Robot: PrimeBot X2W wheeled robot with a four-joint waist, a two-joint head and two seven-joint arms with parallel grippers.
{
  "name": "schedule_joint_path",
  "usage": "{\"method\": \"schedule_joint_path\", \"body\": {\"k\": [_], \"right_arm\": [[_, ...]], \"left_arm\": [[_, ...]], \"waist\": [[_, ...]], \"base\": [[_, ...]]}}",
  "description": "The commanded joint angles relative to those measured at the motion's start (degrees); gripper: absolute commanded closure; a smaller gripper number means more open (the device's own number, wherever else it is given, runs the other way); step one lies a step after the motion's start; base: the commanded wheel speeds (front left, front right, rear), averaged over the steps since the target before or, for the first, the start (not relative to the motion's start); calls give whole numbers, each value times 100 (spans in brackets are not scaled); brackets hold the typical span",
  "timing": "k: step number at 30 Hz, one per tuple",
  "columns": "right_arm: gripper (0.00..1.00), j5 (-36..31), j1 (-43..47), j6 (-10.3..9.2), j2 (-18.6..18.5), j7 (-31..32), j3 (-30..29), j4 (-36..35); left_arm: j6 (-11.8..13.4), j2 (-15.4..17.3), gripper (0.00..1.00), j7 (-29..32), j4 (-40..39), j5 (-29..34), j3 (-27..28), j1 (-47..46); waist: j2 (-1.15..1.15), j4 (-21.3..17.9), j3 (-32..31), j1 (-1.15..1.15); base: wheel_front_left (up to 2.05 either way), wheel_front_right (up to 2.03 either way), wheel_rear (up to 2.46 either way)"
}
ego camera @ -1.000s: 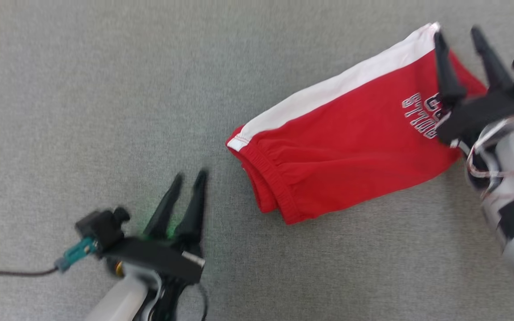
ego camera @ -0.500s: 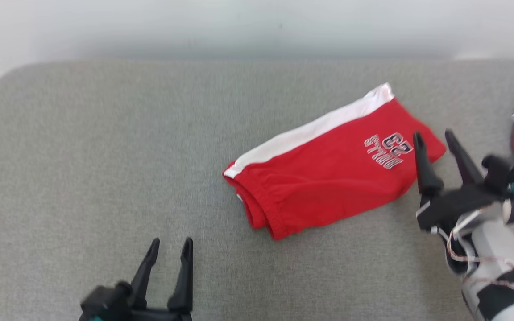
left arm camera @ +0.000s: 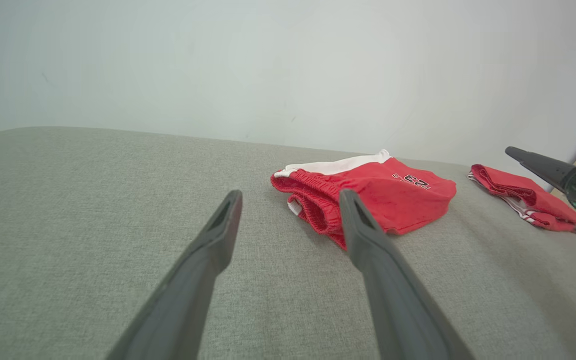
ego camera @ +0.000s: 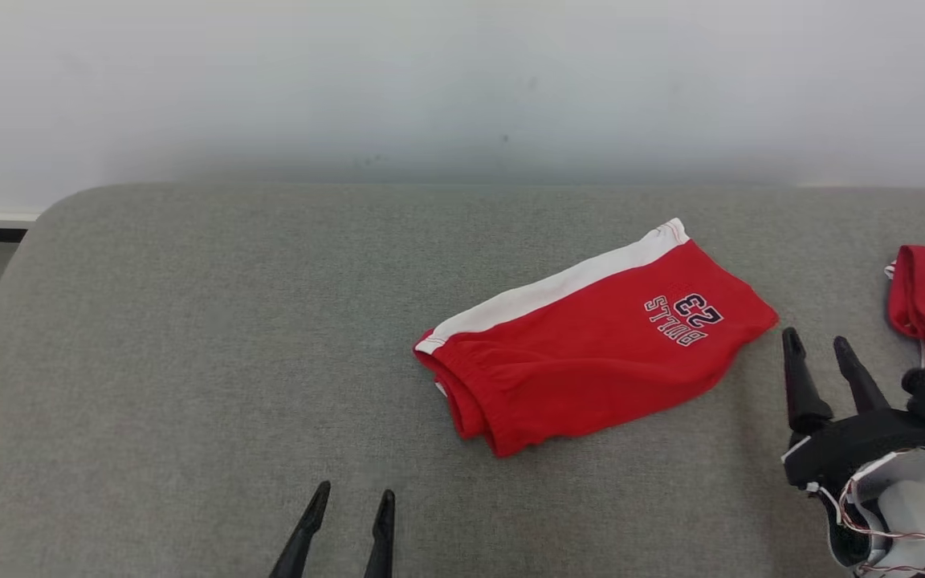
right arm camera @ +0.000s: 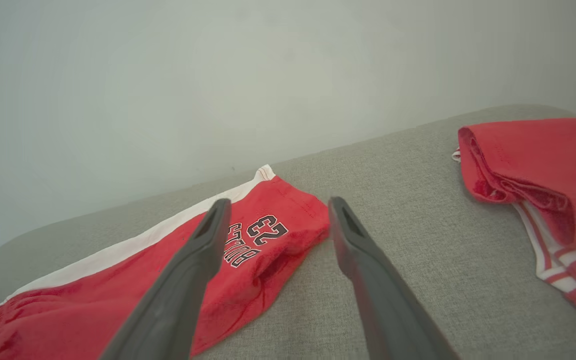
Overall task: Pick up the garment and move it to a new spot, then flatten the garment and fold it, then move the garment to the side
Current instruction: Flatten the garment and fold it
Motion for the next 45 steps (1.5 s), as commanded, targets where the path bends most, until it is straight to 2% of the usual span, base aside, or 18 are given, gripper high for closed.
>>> {"method": "schedule_joint_path", "body": {"k": [1, 8, 14, 25, 34, 35, 36, 37, 38, 39, 45], "right_arm": [[0, 134, 2, -7, -76, -30, -17, 118], [0, 703, -640, -7, -468, -31, 282, 1080], [0, 782, -1404, -6, -638, 135, 737, 1898], [0, 580, -2615, -7, -685, 390, 1245, 3153], [0, 669, -2798, -7, -593, 505, 1440, 3656], [5, 681, -2793, -8, -576, 497, 1465, 3682], [24, 703, -2783, -8, -561, 496, 1484, 3705], [56, 737, -2773, -7, -542, 495, 1503, 3726], [69, 769, -2757, -7, -523, 497, 1511, 3736], [98, 813, -2742, -7, -512, 499, 1507, 3746], [100, 1033, -2634, -9, -515, 313, 1503, 3743]], "left_arm": [[-45, -30, 0, -15, -32, 115, 0, 94], [-202, -266, 0, -15, -32, 430, -98, 42], [-359, -401, 0, -16, 14, 544, -144, -100], [-564, -544, 0, -16, 74, 694, -181, -426], [-639, -599, 0, -16, 150, 755, -191, -541], [-658, -598, 0, -16, 168, 760, -195, -542], [-674, -602, 0, -16, 183, 763, -196, -554], [-685, -609, 0, -16, 192, 770, -196, -572], [-693, -613, 0, -16, 202, 774, -190, -587], [-691, -618, 0, -16, 211, 778, -189, -598], [-737, -627, 0, -16, 281, 803, -163, -558]], "waist": [[1, 103, 62, 2], [1, 441, 442, 2], [1, 645, 789, 2], [1, 804, 1401, 2], [1, 780, 1593, 2], [1, 778, 1592, 2], [1, 775, 1588, 2], [1, 770, 1582, 2], [1, 767, 1574, 2], [1, 766, 1565, 2], [1, 747, 1460, 2]], "base": [[0, 0, 0], [0, 0, 0], [0, 0, 0], [0, 0, 0], [0, 0, 0], [0, 0, 0], [0, 0, 0], [0, 0, 0], [0, 0, 0], [0, 0, 0], [0, 0, 0]]}}
